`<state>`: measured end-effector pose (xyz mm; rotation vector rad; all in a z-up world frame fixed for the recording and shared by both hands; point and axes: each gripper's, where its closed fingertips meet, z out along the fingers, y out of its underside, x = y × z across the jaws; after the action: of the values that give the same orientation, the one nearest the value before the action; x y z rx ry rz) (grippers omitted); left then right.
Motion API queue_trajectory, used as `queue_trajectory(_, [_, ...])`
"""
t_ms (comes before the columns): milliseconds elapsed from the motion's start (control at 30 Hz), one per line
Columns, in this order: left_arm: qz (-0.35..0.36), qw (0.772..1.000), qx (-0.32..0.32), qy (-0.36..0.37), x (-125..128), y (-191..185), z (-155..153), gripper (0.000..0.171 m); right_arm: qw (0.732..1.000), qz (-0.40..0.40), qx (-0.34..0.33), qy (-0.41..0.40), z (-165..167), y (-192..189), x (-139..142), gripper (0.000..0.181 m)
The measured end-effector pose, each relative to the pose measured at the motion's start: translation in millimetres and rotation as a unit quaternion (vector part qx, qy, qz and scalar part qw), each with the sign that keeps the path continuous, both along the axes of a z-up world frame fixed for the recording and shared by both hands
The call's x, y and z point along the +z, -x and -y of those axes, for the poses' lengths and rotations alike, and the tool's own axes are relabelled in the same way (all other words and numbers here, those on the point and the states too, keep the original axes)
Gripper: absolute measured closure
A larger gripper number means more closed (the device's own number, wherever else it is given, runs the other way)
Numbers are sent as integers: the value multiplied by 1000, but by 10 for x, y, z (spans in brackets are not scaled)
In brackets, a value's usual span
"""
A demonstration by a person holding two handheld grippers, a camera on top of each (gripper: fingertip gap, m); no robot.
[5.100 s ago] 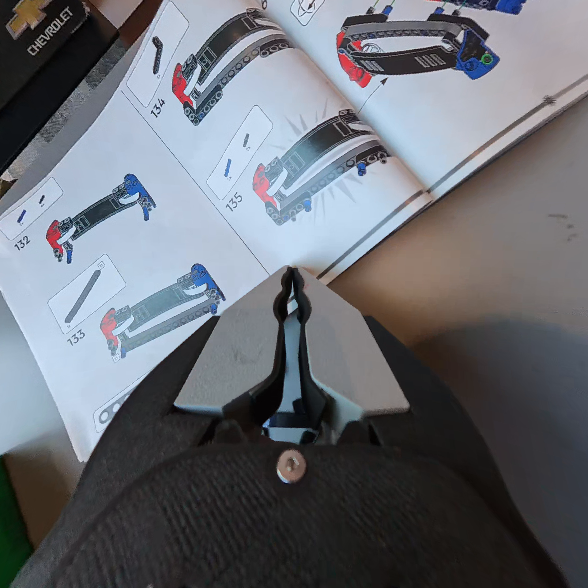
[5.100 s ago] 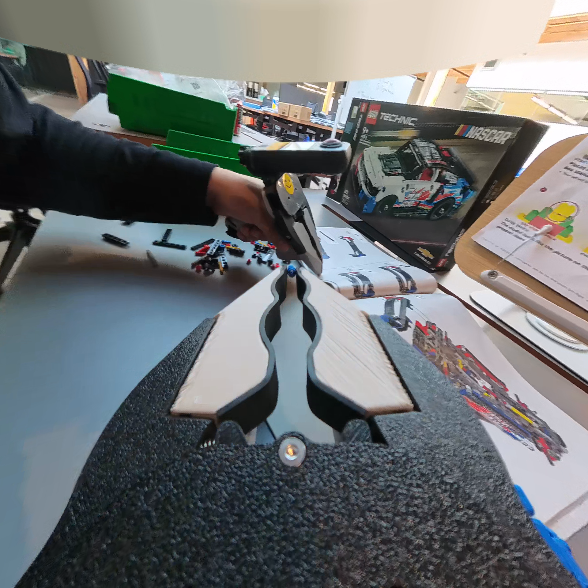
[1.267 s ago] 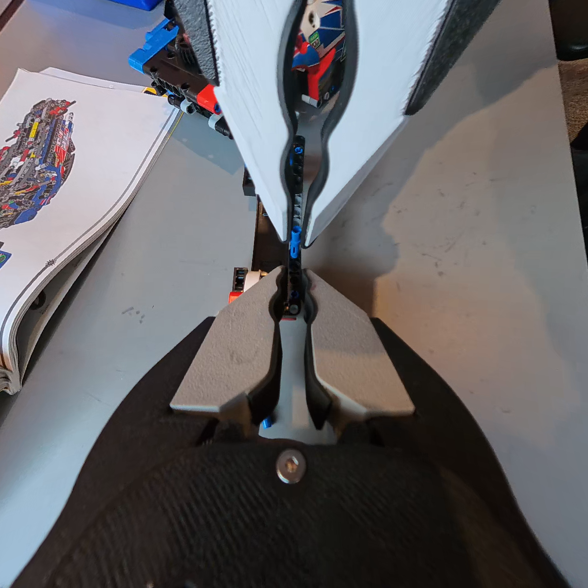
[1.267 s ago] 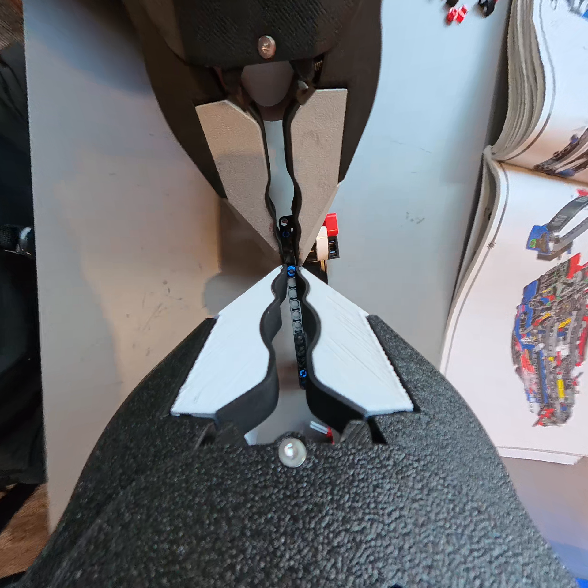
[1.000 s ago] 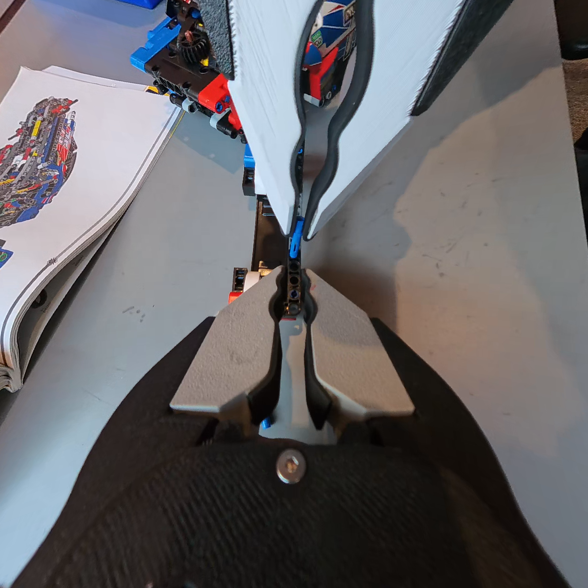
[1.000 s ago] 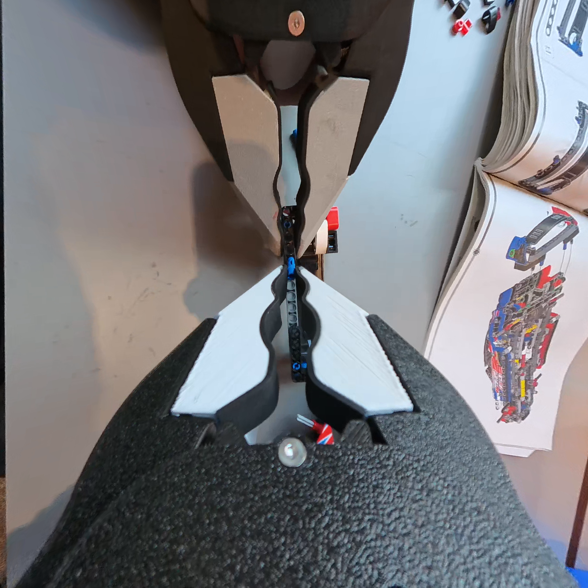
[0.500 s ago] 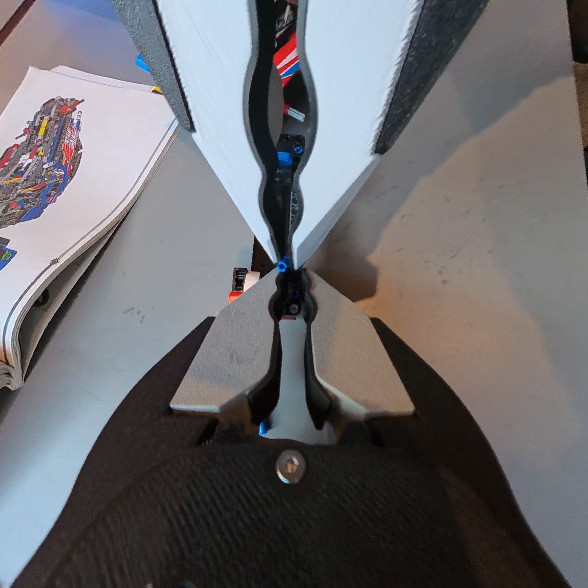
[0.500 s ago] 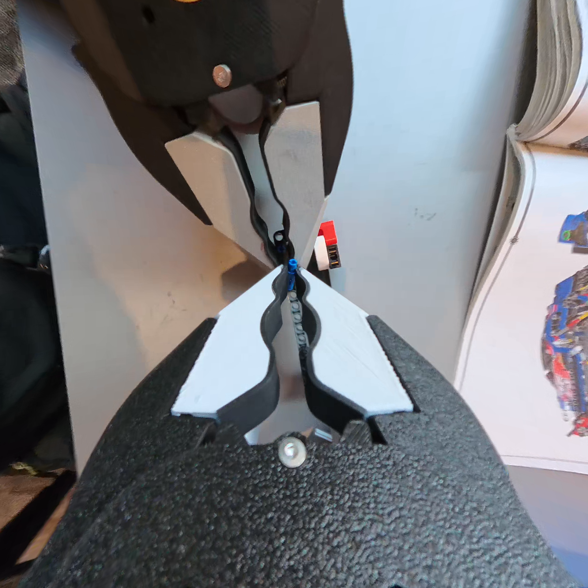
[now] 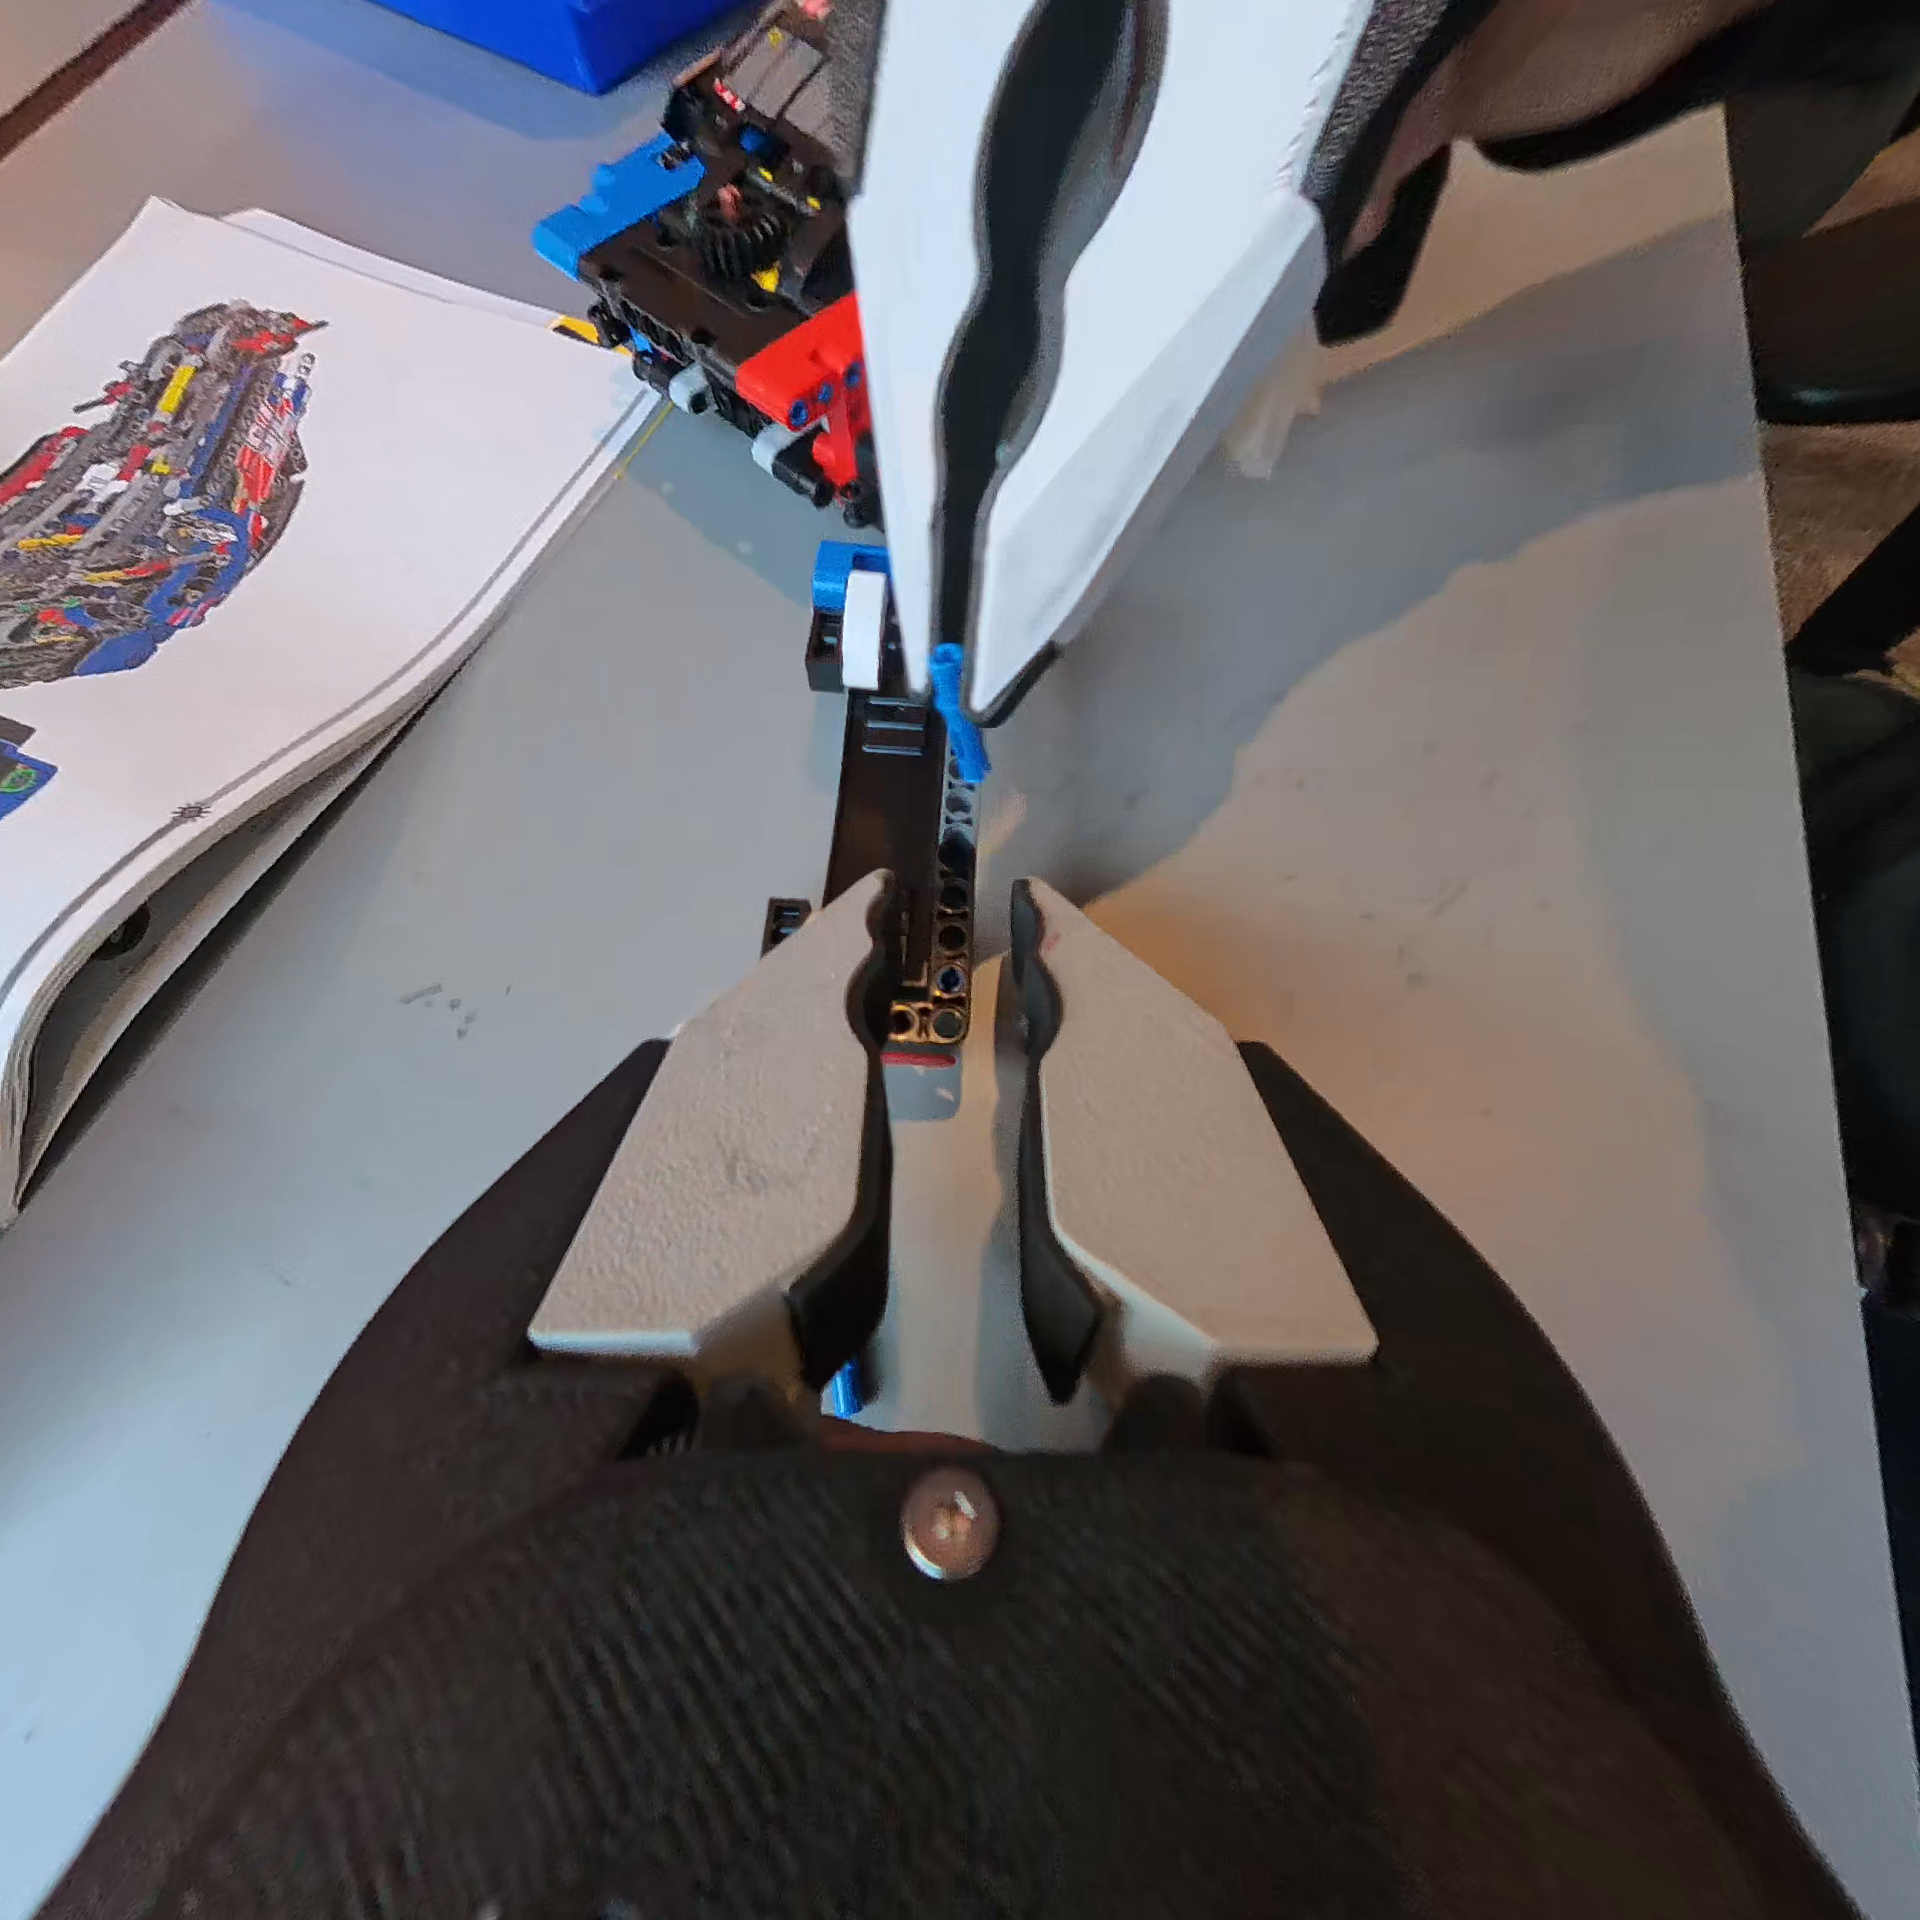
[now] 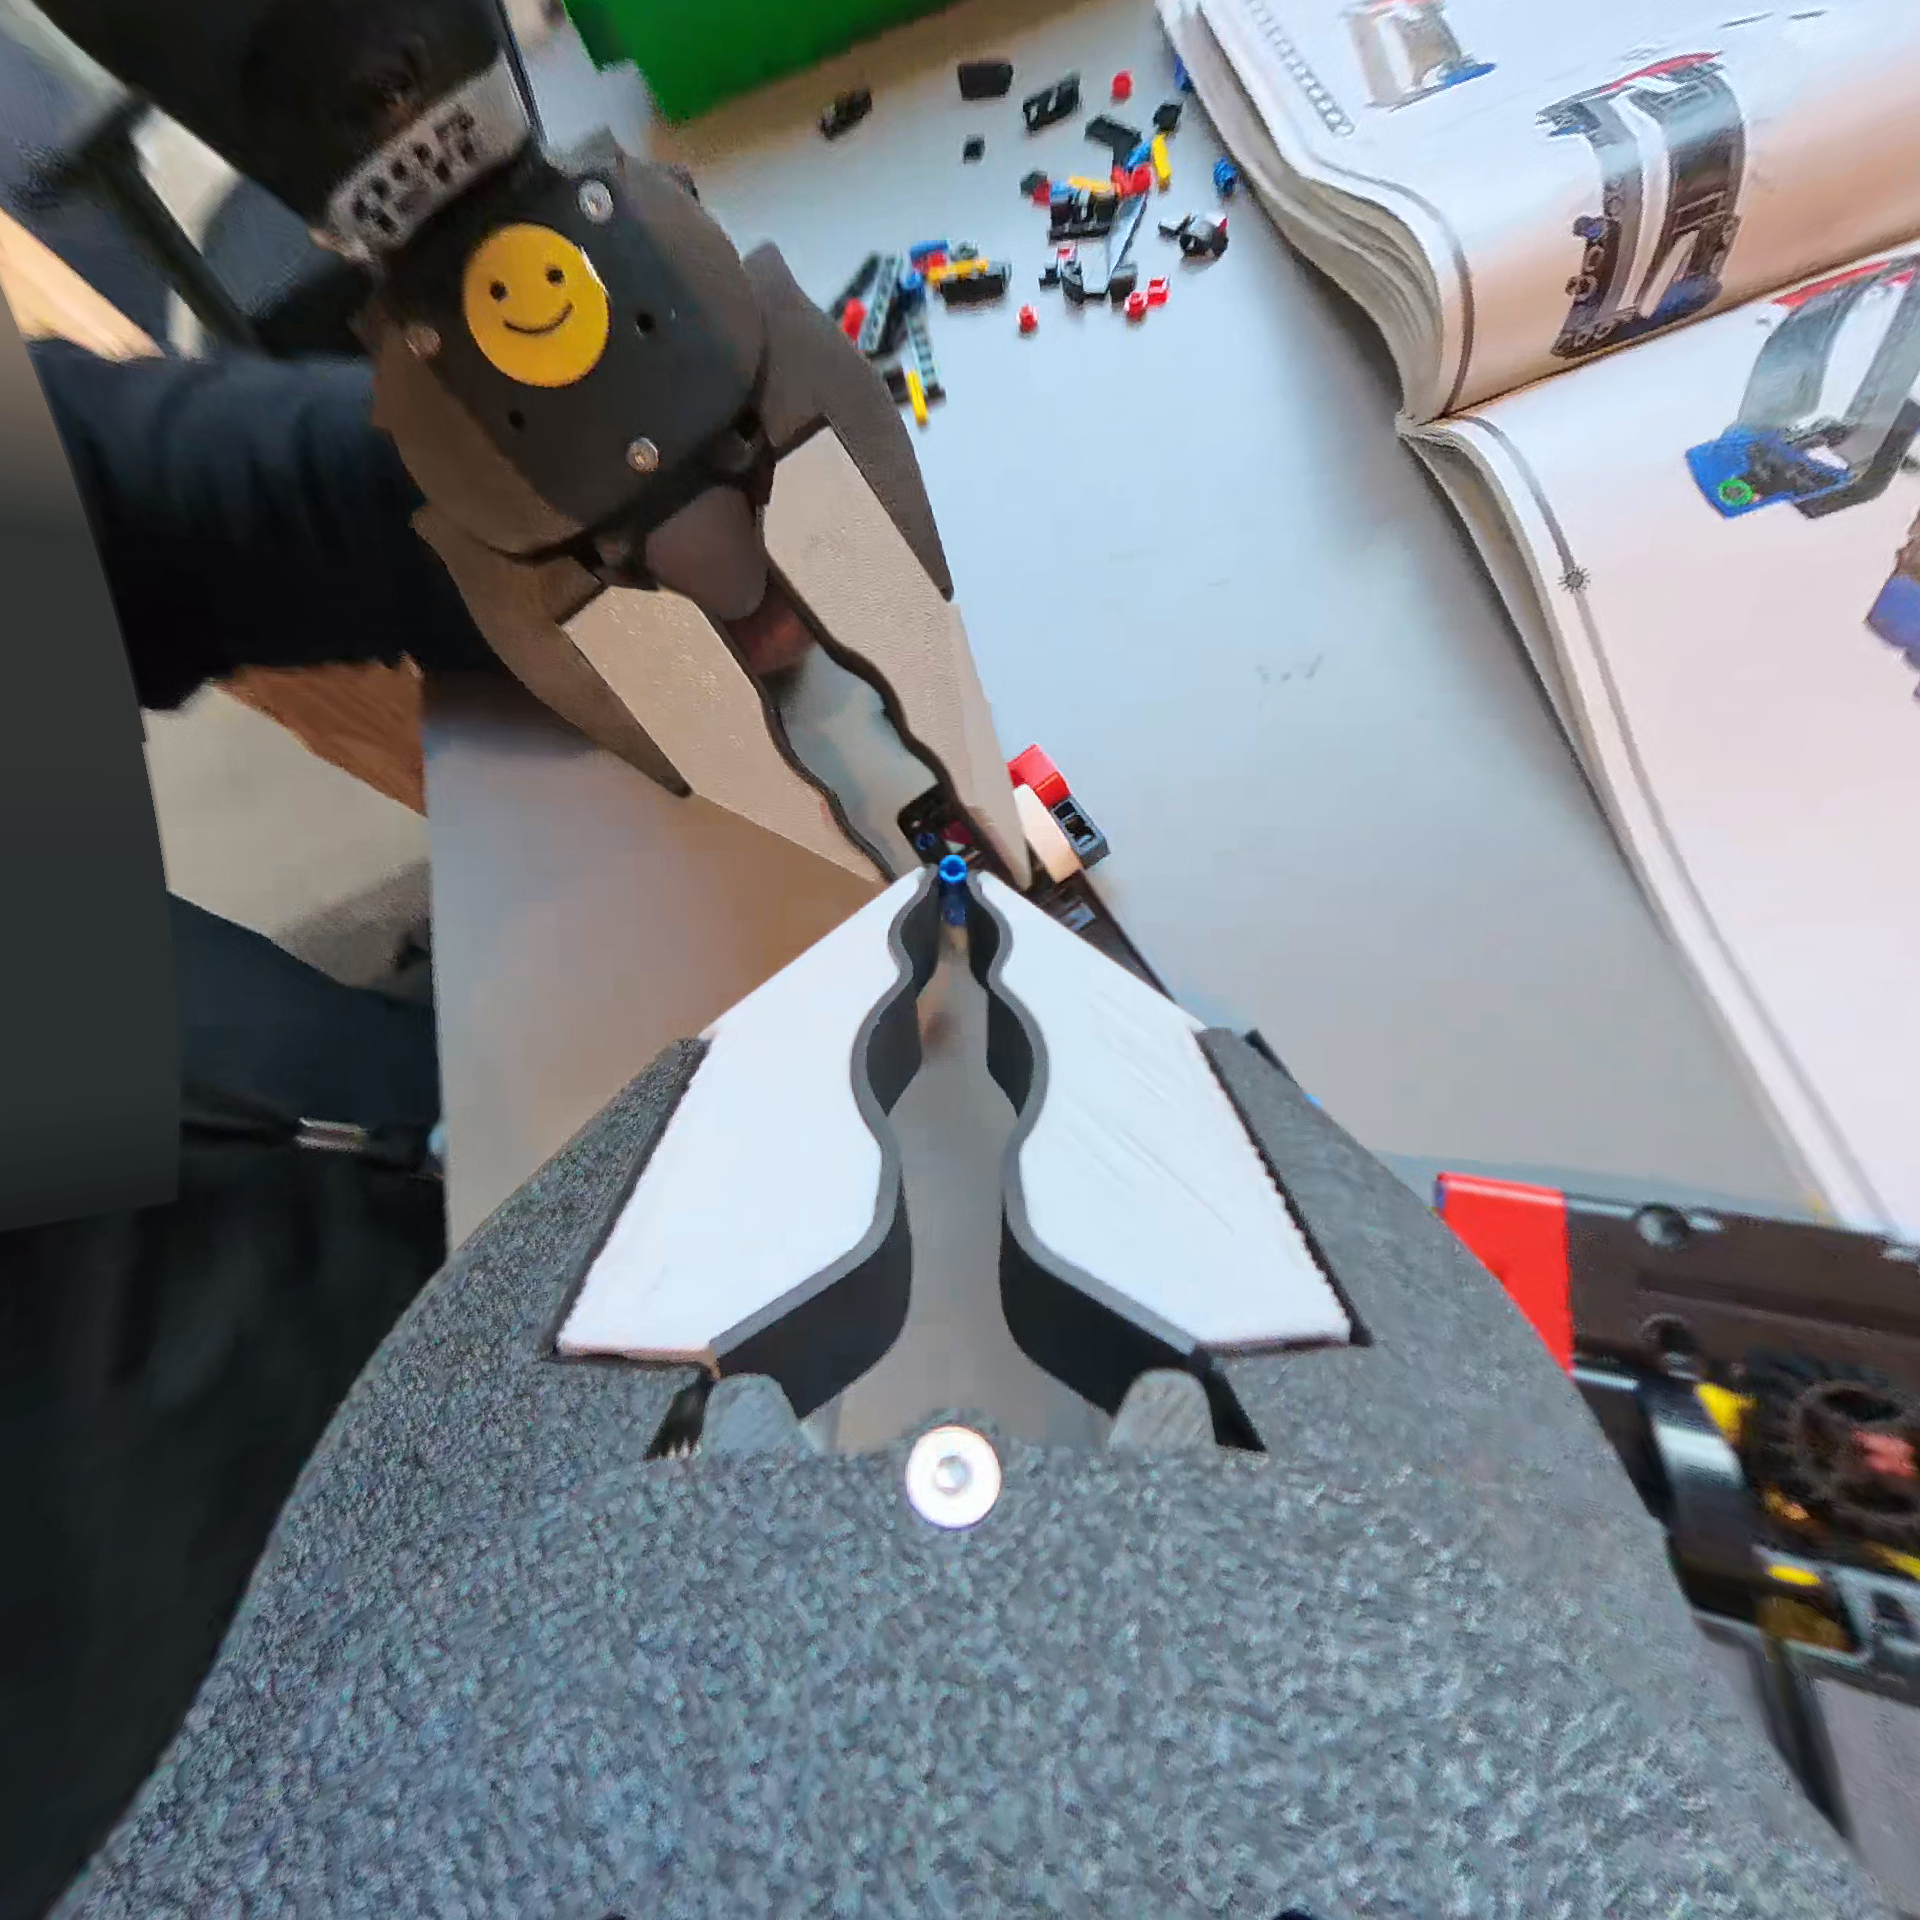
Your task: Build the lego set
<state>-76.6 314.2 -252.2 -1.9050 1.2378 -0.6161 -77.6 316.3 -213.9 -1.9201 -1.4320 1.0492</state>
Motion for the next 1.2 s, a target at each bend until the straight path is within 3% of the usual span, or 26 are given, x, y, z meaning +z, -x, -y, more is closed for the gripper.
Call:
queue_trajectory(133, [33,999,1,-29,164,-26,-20,150,999,-43,-22,23,33,-3,73,176])
queue_trajectory(333, [95,995,-16,-26,328,-118,51,170,996,-87,-17,15,96,83,177,177])
queue_trajectory(433, [98,995,-18,-30,340,-106,56,170,996,-87,-7,-8,104,73,181,177])
queue_trajectory(567, [65,996,-16,-55,291,-104,56,171,995,-32,33,-88,116,13,121,175])
queue_trajectory(767, [30,997,-22,-66,195,-109,80,170,978,71,111,-165,142,-27,78,151])
queue_trajectory(833, [30,997,-24,-69,203,-110,85,170,967,83,140,-194,161,-11,100,175])
queue_trajectory(1033, [32,996,-25,-80,230,-103,87,171,954,126,178,-207,142,6,69,166])
queue_trajectory(1200, [28,996,-23,-86,232,-88,77,170,948,128,192,-217,149,25,60,176])
